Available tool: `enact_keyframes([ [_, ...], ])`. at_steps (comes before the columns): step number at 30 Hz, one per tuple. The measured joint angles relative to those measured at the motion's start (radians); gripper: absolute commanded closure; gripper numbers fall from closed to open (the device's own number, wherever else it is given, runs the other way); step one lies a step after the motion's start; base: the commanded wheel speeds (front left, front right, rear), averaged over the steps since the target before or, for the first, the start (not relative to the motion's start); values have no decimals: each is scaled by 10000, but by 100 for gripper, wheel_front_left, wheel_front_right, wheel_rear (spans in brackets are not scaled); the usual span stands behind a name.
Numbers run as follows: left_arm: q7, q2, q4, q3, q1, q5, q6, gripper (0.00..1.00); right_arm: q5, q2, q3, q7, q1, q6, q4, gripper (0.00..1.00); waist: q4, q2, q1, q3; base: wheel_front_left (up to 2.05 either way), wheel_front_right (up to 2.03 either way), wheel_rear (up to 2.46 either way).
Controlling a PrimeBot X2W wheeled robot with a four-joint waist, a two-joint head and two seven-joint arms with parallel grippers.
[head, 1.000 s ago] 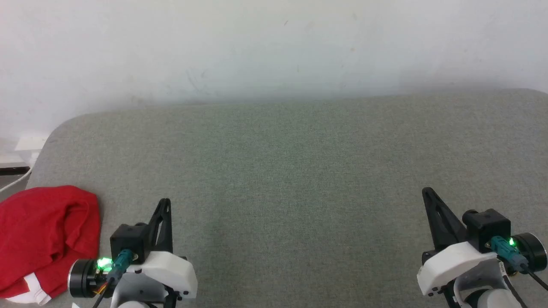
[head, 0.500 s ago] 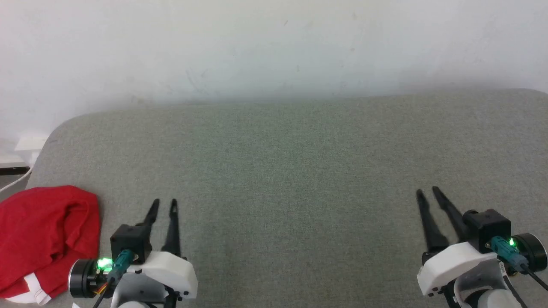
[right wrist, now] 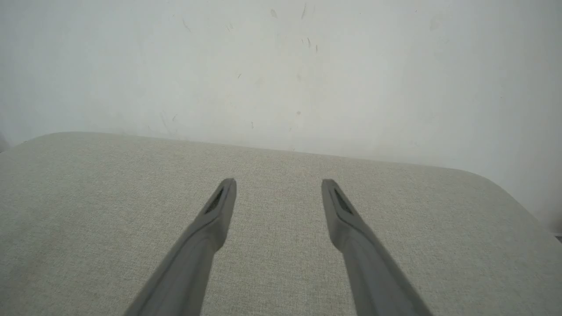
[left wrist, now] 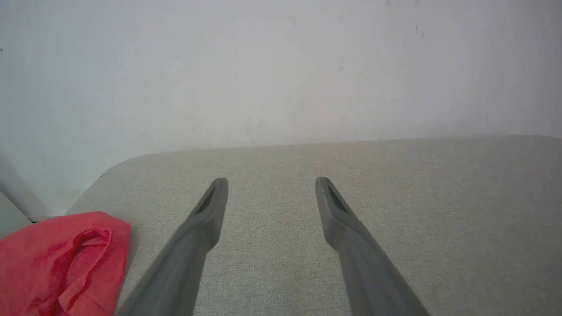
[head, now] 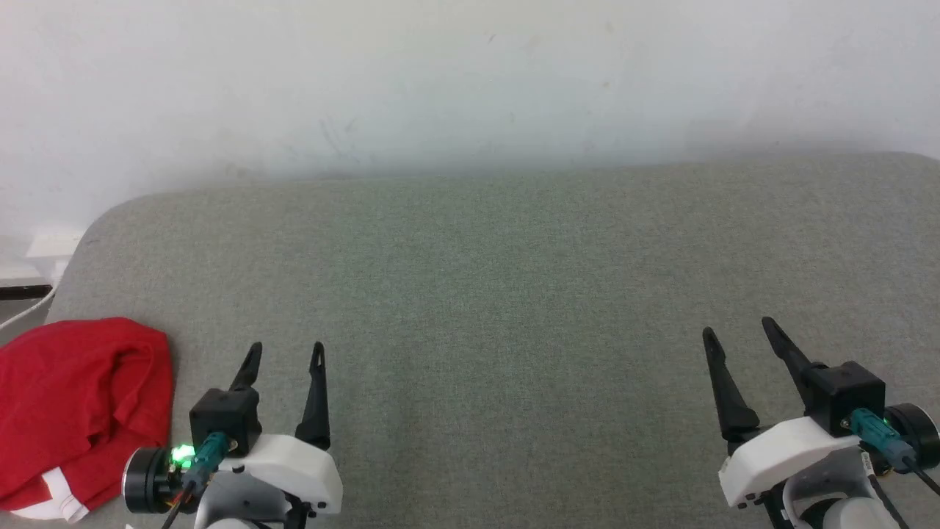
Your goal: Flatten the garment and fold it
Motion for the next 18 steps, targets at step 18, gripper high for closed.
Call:
enact_keyframes([
  [18, -382, -2, 105, -50, -57, -437, -125, 0, 163, 0, -71, -362, 55, 0, -8, 0, 612, 0, 0, -20, 0, 0, 0],
])
